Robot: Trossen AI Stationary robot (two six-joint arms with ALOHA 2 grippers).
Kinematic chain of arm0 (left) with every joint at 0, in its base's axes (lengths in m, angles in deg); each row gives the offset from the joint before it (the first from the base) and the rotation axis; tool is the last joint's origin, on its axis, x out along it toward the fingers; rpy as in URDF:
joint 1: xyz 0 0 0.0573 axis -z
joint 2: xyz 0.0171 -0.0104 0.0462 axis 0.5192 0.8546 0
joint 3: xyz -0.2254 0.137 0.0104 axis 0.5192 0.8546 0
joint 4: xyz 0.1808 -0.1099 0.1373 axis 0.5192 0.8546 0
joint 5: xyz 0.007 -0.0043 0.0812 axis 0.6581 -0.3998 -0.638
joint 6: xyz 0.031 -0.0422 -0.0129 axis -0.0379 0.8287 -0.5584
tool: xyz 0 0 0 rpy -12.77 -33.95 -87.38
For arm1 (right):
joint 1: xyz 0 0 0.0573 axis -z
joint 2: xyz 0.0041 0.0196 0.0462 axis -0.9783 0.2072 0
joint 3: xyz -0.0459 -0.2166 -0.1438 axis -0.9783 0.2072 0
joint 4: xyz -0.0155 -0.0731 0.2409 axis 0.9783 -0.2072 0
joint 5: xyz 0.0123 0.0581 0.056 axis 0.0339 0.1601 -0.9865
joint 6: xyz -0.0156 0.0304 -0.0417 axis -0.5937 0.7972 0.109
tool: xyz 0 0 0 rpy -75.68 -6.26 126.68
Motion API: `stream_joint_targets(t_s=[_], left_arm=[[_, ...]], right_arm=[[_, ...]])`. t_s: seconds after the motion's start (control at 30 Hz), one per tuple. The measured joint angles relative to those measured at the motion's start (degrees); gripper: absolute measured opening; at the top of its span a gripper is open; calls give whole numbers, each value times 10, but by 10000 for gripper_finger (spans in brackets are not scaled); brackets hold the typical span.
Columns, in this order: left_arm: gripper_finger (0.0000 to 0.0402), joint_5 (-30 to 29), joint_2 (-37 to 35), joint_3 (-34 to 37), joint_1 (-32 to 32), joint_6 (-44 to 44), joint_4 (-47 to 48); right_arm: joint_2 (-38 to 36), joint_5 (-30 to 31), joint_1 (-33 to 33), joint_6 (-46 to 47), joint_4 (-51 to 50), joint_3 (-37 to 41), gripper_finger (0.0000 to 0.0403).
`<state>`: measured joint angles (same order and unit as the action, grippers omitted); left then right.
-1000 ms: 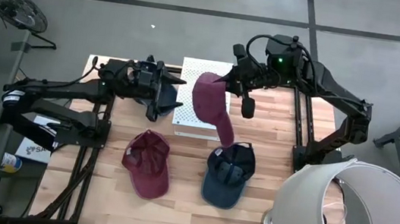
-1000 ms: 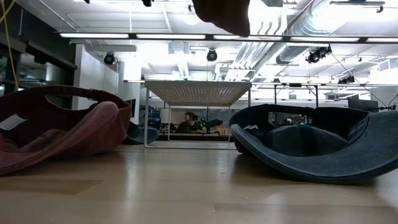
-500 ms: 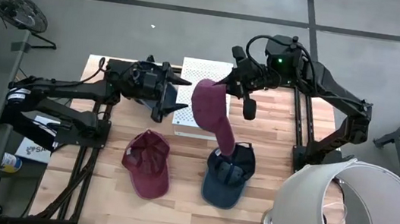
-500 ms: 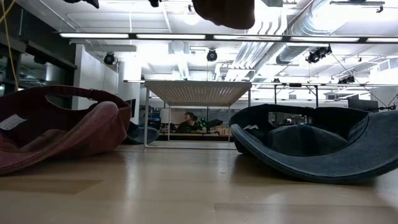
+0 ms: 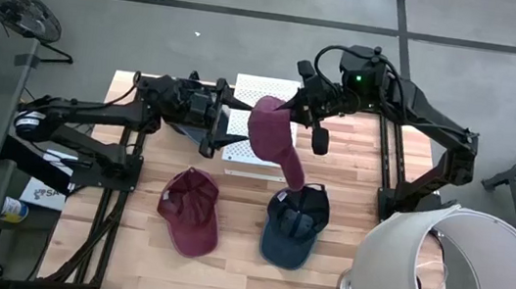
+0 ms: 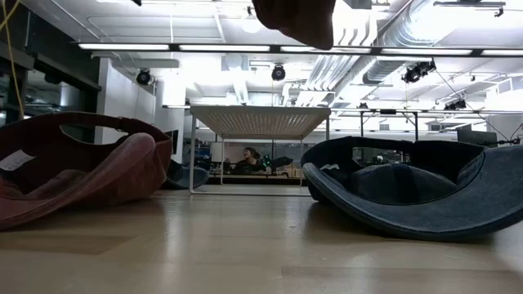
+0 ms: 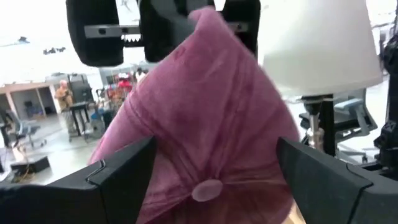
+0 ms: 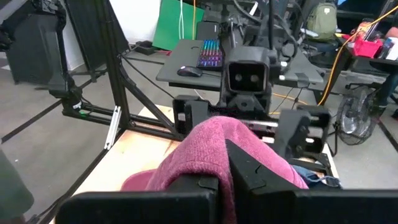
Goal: Pick & Place hat
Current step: Put the top red cap on the shelf
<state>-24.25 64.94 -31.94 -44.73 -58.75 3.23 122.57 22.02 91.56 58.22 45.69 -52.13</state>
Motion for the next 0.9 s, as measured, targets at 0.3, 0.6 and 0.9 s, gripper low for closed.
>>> stream_joint_targets(t_s=[0.3,0.6,0.9], left_arm=[[332,20,14,-4,0,-10,28],[325,30,14,-4,5,-29,23],[255,42,18,-4,10,-39,14]], right_arm=[[1,-8,0,2,0,0,0],[1,-13,0,10,3,0,0],[1,-14,0,12,5,0,0]])
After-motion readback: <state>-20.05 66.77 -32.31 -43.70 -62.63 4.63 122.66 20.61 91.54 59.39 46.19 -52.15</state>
